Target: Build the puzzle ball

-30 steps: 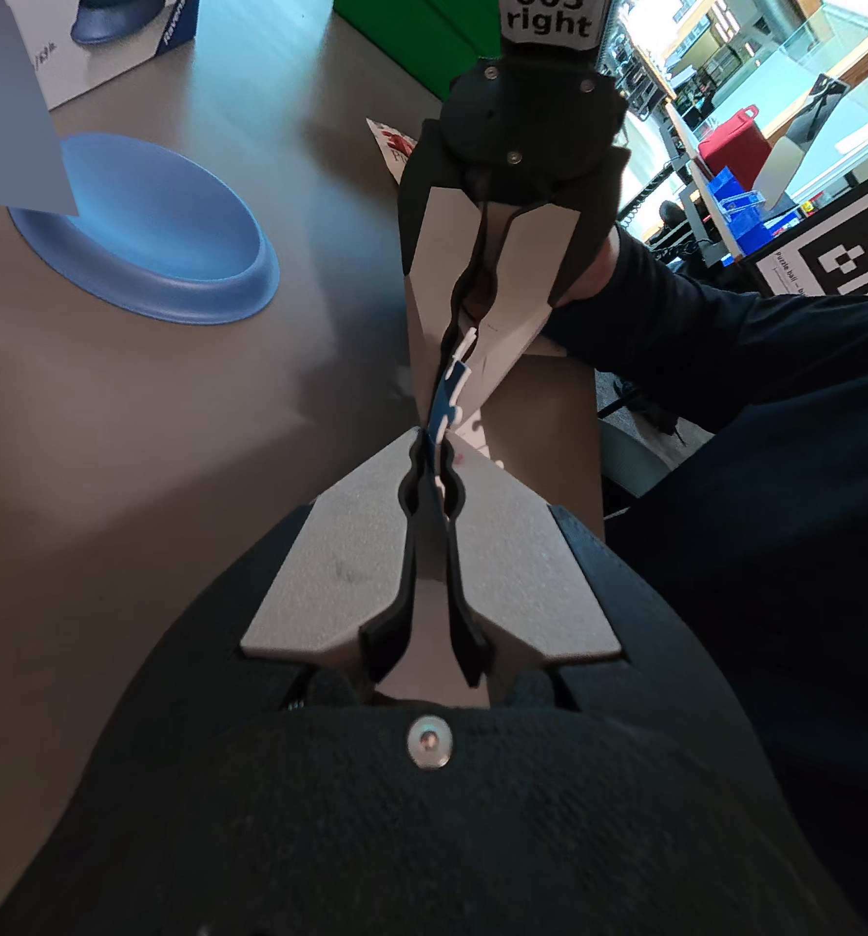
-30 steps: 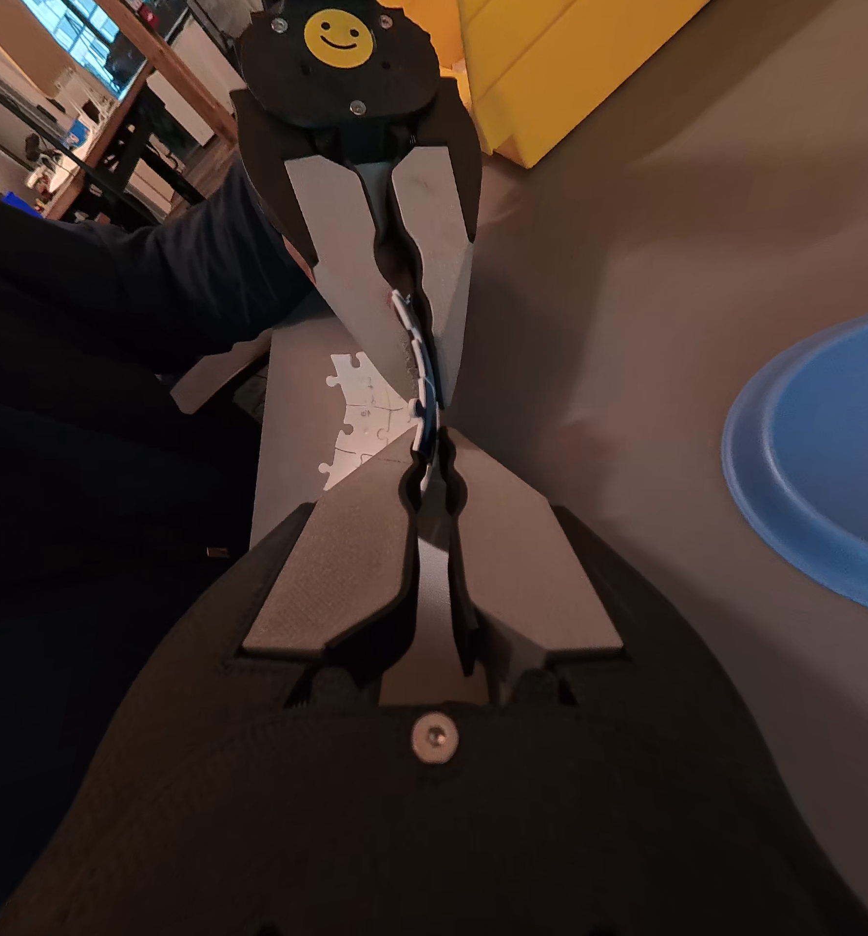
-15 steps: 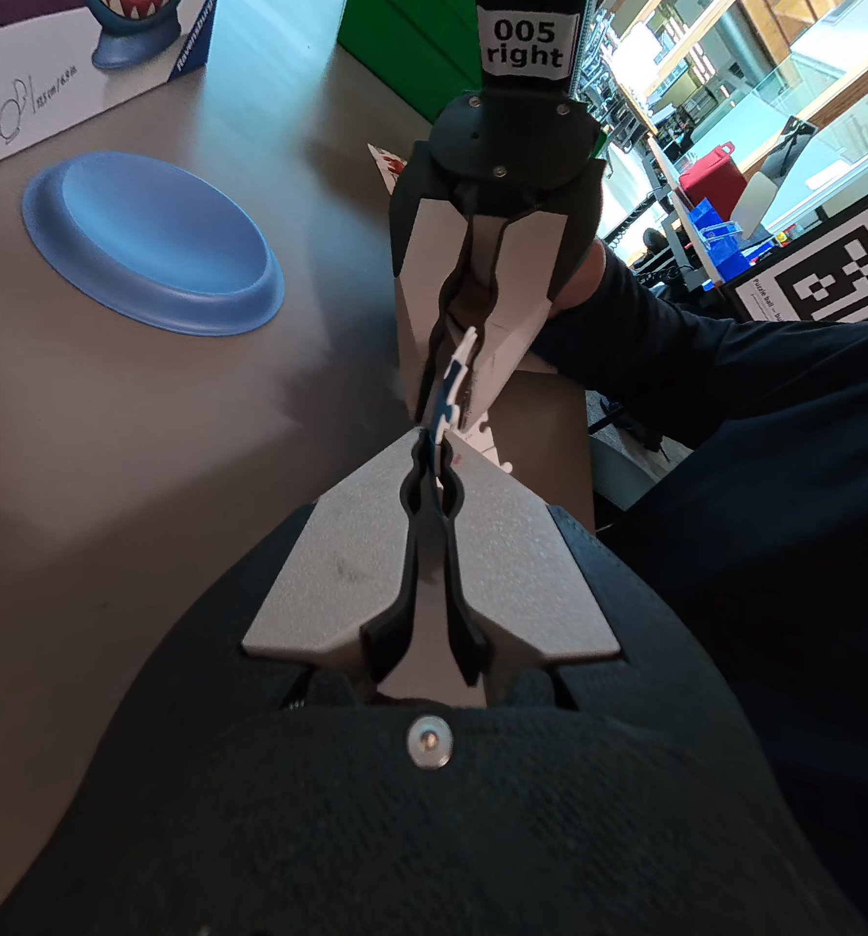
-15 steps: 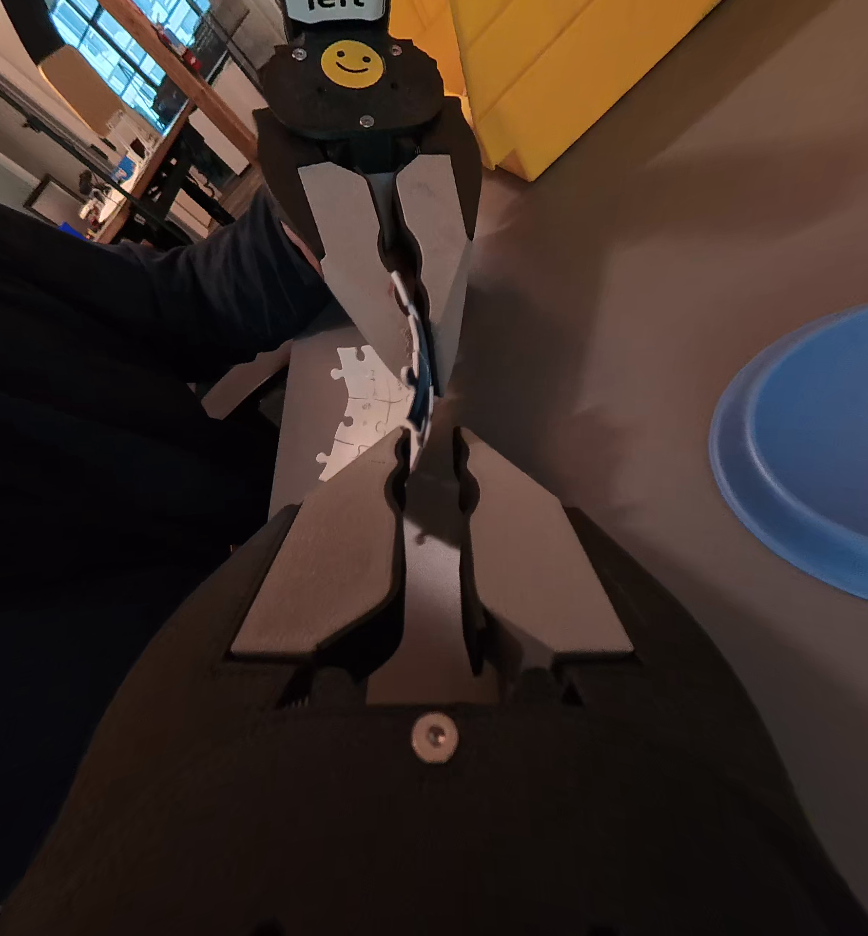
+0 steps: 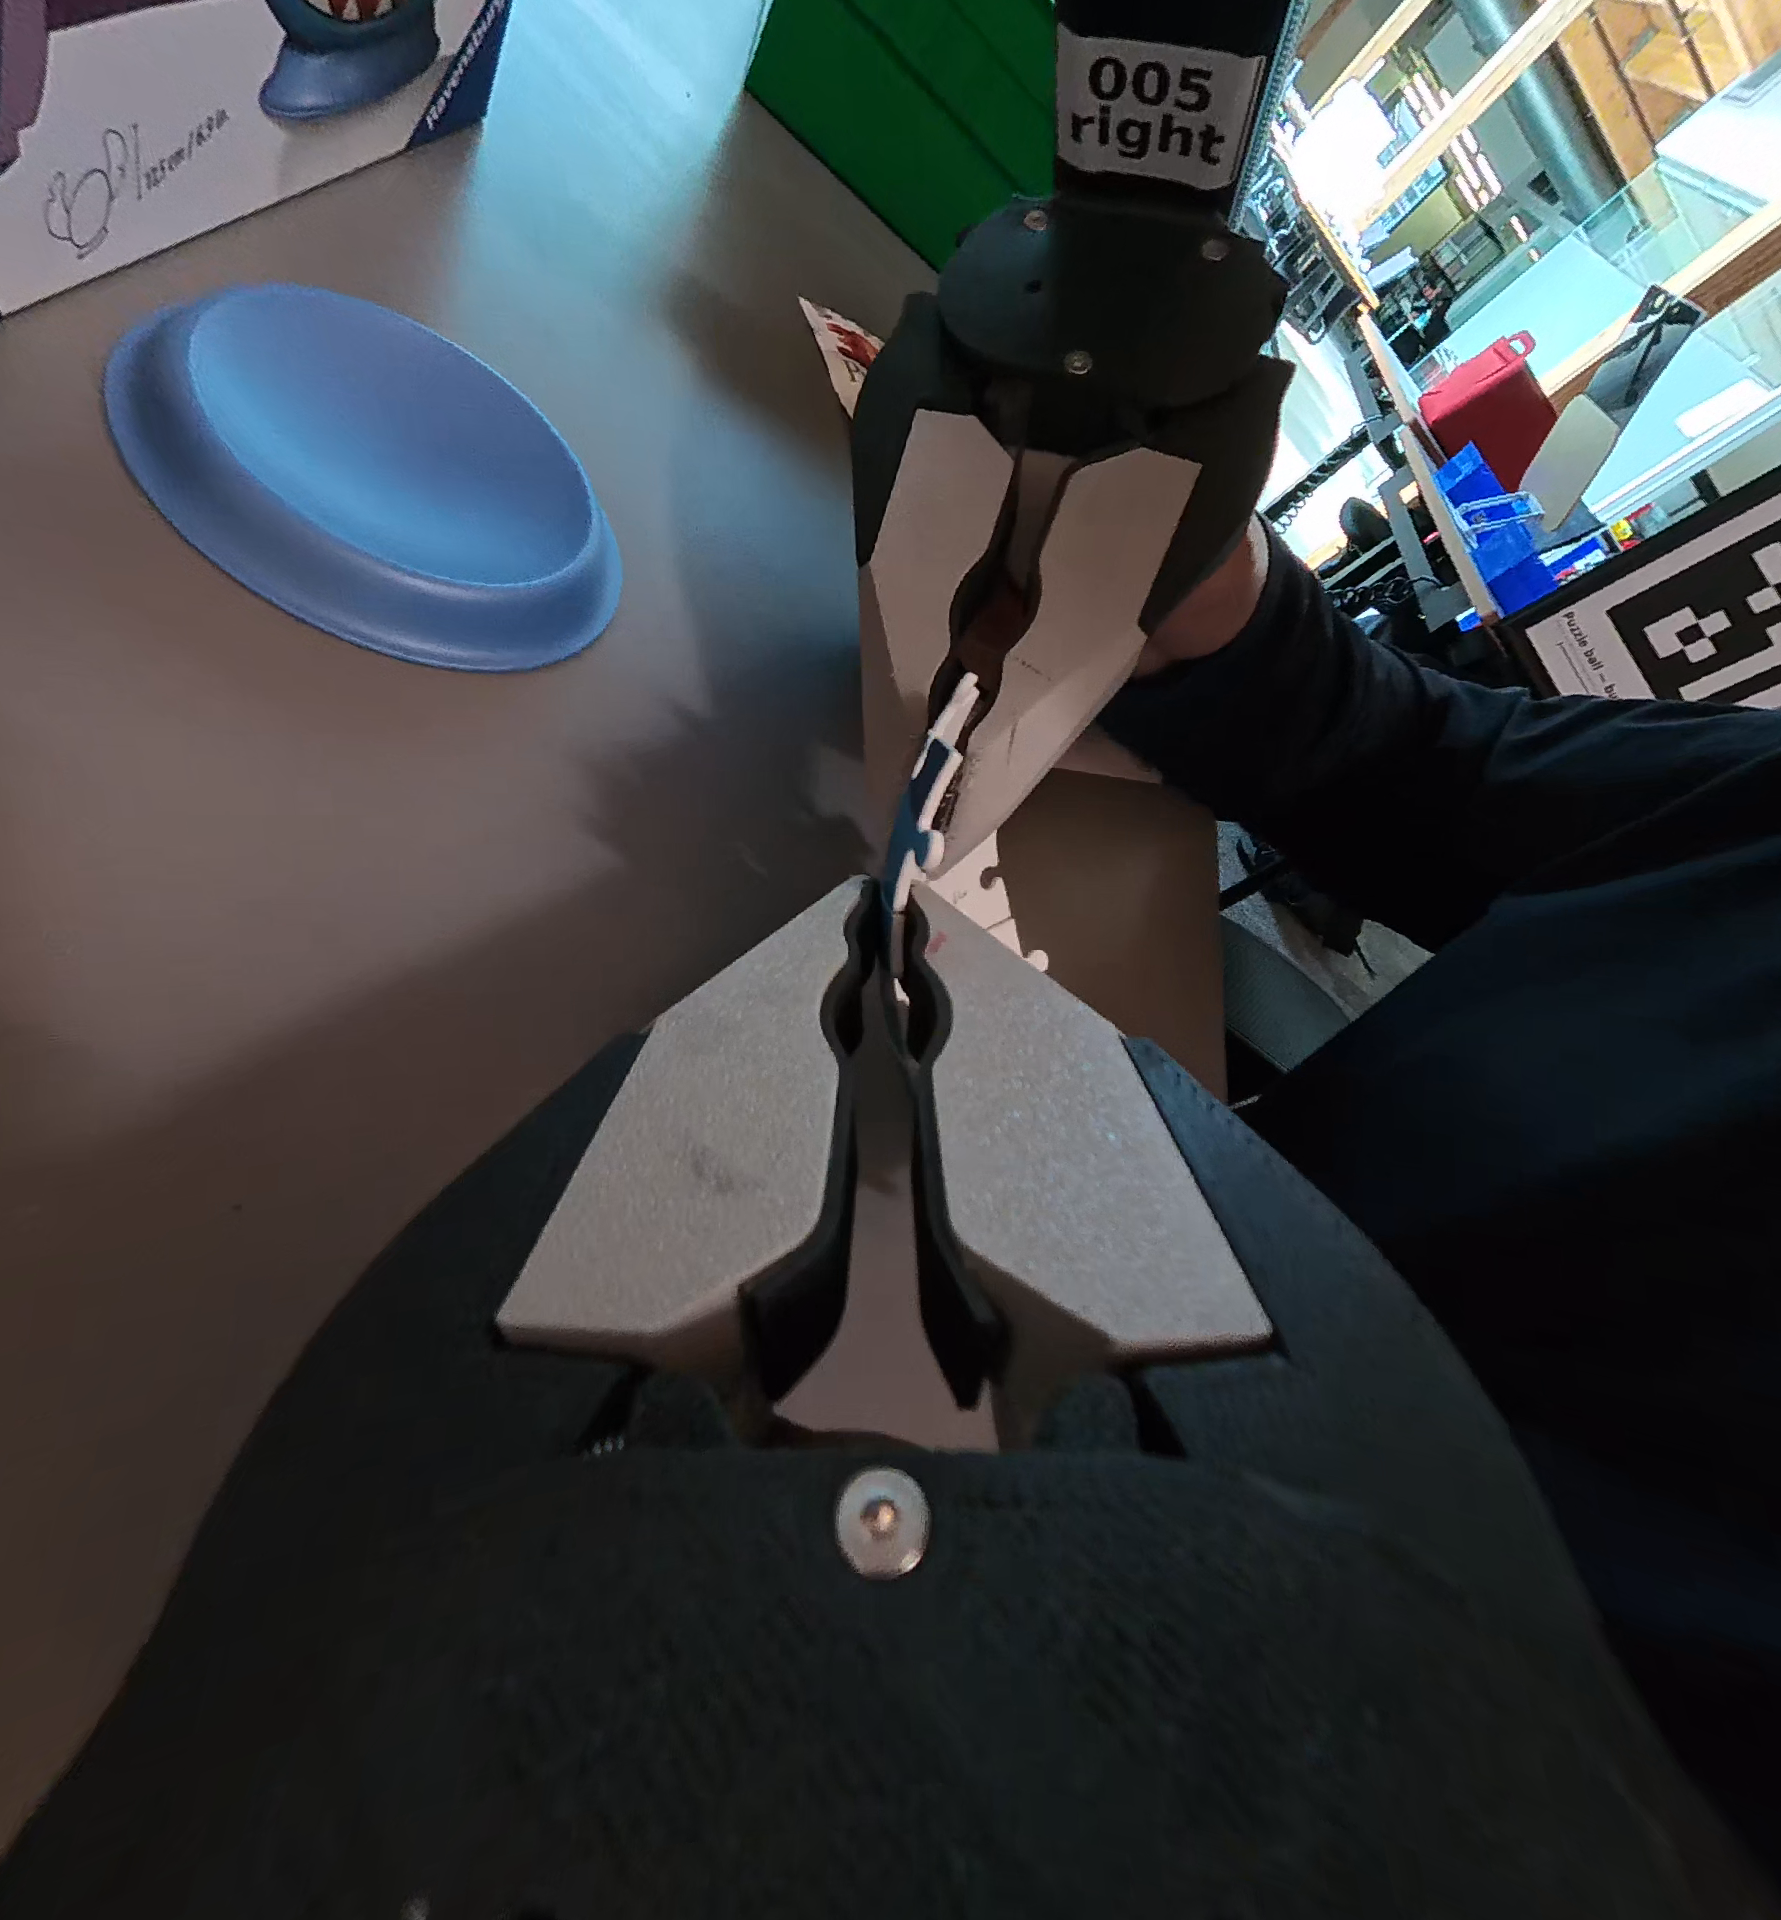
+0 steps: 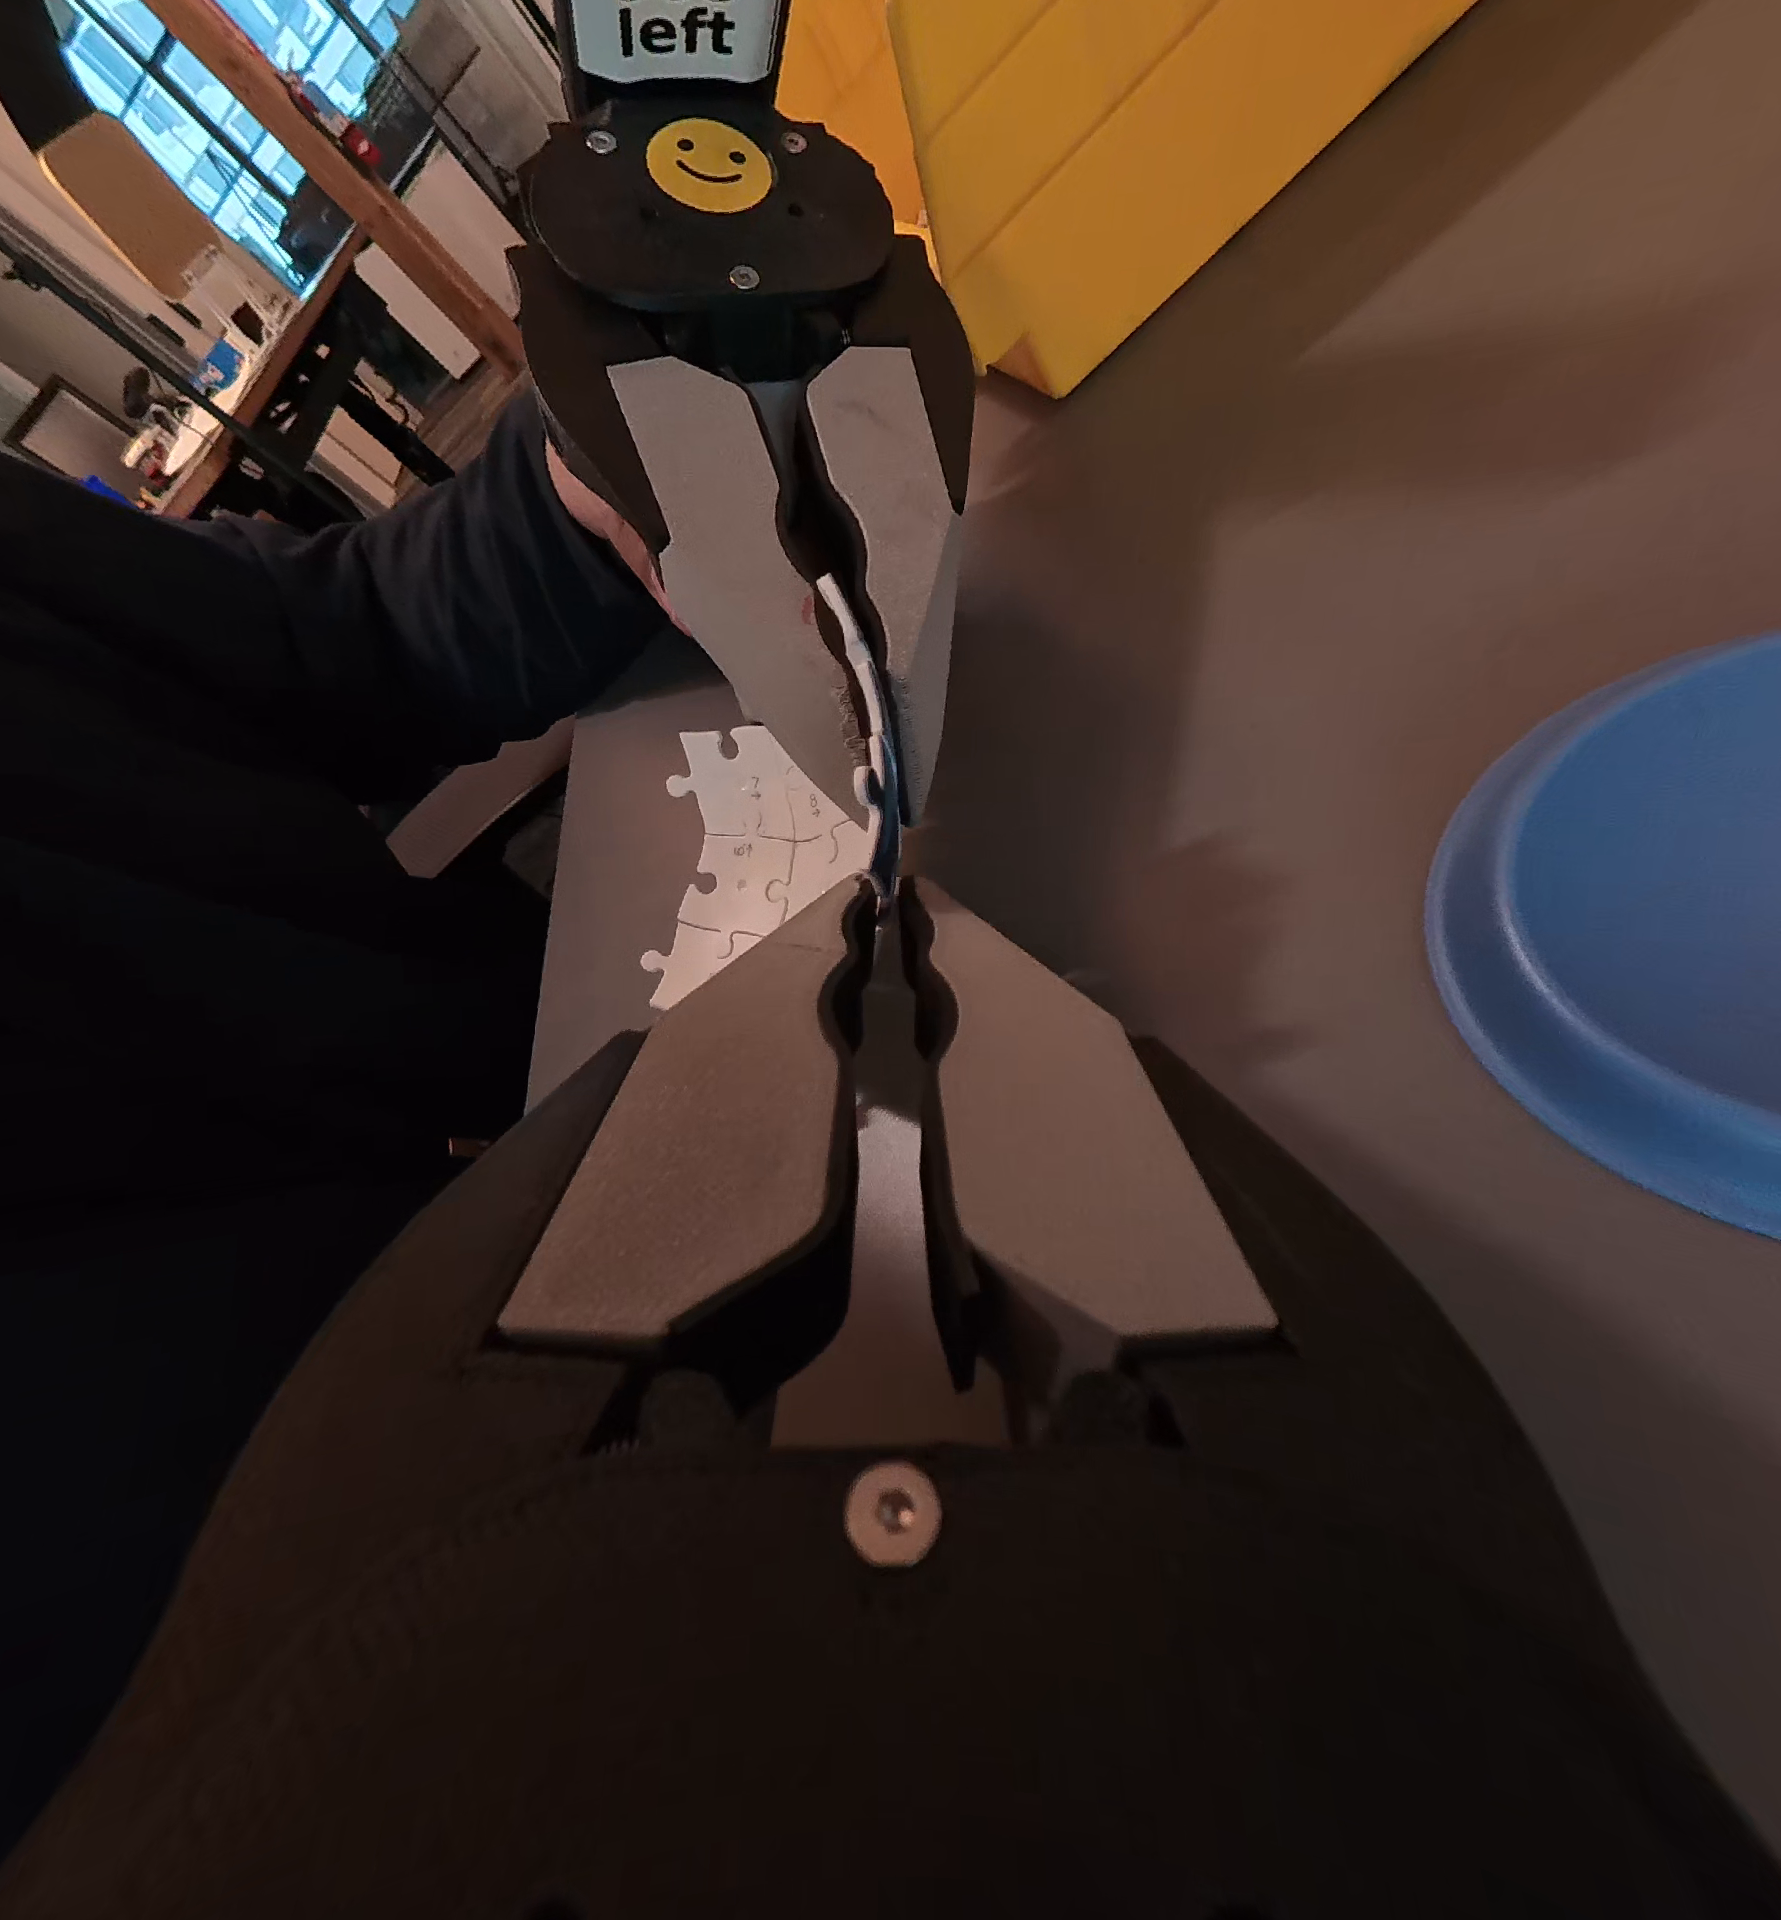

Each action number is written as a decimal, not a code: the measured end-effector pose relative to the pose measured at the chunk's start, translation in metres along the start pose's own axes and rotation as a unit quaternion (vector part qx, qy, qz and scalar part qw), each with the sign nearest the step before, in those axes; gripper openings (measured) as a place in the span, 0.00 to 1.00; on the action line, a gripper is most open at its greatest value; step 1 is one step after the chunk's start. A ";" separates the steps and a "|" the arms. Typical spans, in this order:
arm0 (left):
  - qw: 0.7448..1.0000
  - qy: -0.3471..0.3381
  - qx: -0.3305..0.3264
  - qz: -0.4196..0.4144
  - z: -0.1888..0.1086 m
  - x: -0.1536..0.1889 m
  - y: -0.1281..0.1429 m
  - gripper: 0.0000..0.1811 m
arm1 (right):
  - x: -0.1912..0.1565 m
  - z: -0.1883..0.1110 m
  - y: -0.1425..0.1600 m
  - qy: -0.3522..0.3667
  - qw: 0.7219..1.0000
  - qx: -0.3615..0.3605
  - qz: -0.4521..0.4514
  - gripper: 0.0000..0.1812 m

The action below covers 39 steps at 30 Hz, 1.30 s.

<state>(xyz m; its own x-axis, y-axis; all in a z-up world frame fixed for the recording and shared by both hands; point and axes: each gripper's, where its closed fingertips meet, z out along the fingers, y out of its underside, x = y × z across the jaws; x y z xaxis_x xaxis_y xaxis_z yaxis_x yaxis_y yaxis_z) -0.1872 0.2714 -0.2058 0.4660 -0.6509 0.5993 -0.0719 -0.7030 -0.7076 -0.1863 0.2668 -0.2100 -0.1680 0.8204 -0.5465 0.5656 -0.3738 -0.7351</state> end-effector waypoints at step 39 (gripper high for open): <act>0.996 -0.005 0.080 -0.030 -0.009 -0.007 -0.024 0.01 | 0.010 -0.005 -0.025 0.049 0.995 0.081 0.016 0.00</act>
<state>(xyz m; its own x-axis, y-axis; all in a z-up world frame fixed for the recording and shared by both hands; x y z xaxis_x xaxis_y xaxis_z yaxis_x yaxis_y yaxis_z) -0.1970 0.2905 -0.1897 0.4734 -0.6064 0.6388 0.0973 -0.6848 -0.7222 -0.1984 0.2869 -0.1952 -0.0682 0.8419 -0.5354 0.4298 -0.4595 -0.7773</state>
